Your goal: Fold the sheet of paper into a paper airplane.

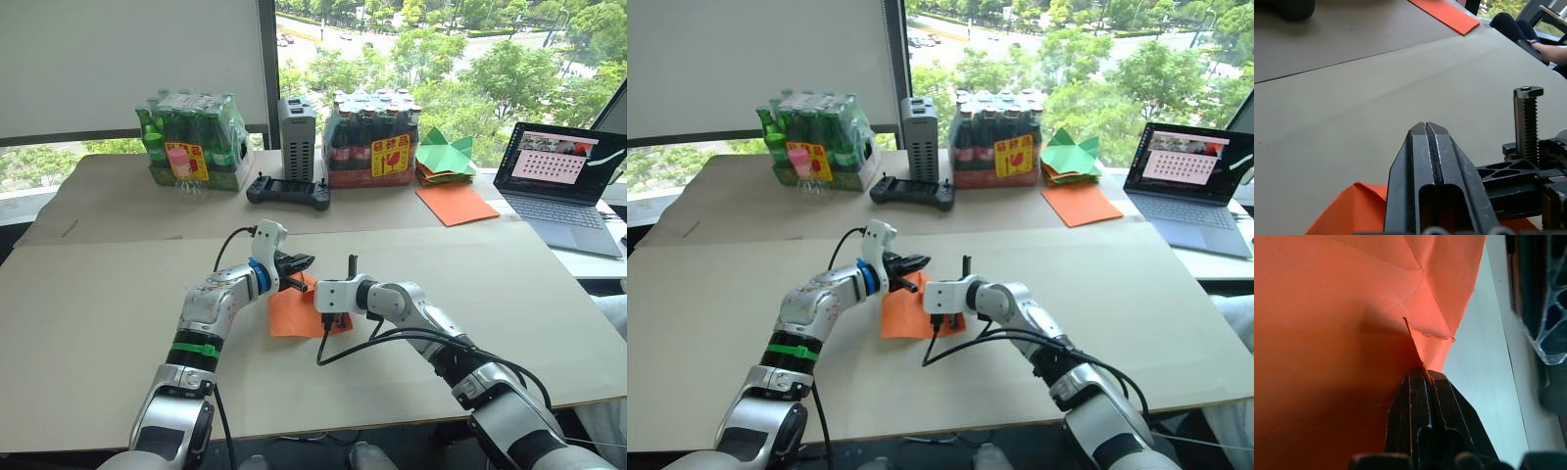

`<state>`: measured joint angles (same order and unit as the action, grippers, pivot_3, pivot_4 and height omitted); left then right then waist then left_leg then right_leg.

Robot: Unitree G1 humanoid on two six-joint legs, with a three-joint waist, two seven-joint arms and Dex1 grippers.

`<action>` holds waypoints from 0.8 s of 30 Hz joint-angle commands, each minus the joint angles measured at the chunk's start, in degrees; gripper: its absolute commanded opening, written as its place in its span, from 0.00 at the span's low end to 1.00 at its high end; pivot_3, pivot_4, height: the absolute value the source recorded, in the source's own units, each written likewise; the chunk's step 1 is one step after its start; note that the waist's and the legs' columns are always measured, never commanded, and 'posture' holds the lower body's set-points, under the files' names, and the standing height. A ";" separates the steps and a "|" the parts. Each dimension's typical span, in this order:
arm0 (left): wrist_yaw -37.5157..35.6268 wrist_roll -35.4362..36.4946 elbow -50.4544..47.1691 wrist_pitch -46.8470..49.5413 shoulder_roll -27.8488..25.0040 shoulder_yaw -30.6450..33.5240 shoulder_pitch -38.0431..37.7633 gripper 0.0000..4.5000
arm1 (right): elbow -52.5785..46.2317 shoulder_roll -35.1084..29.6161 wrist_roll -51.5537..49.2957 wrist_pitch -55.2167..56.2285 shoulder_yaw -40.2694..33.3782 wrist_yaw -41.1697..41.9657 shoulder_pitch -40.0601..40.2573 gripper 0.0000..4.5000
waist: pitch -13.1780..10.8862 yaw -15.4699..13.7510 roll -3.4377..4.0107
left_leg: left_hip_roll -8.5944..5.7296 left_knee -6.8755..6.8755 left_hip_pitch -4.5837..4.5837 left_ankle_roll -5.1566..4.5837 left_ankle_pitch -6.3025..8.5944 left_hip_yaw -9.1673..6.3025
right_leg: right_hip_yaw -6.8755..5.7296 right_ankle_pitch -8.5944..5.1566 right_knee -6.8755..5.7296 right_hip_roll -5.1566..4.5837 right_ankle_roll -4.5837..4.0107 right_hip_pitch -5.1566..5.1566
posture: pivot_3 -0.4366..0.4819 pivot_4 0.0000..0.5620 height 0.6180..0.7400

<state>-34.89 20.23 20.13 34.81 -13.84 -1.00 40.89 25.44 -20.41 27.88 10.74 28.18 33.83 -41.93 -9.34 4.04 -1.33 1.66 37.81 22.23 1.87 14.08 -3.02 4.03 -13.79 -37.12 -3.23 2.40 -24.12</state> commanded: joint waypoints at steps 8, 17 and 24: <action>-3.56 -4.13 7.59 -6.79 0.18 -1.73 2.56 0.00 | -3.41 -0.92 -0.18 -1.54 -0.69 1.34 1.88 0.02 | 0.00 -0.14 0.00 | -0.03 0.00 0.02 0.00 0.00 -0.01 | -0.01 0.00 0.00 -0.02 0.00 0.00 | 0.48 0.27 1.00; -4.71 -6.05 9.97 -8.79 0.72 -2.26 1.86 0.00 | -5.90 -1.37 -0.57 -3.26 -1.03 2.60 2.98 0.02 | 0.00 -0.25 0.00 | -0.04 0.00 0.03 0.00 0.00 -0.01 | -0.01 0.00 0.01 -0.02 0.01 0.01 | 0.48 0.27 1.00; -4.79 -6.85 10.33 -8.97 1.57 -2.41 1.26 0.00 | -6.88 -1.27 -1.52 -3.80 -1.67 4.06 3.42 0.14 | 0.00 -0.24 0.00 | -0.05 0.01 0.03 0.00 0.00 -0.01 | -0.01 0.00 0.01 -0.03 0.01 0.01 | 0.48 0.27 1.00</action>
<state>-39.14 13.55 31.02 26.51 -12.56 -3.31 42.04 19.92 -21.44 27.72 8.01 27.09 36.77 -39.35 -9.34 3.79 -1.33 1.61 37.82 22.26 1.87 14.08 -3.04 4.02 -13.79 -37.11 -3.27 2.41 -24.11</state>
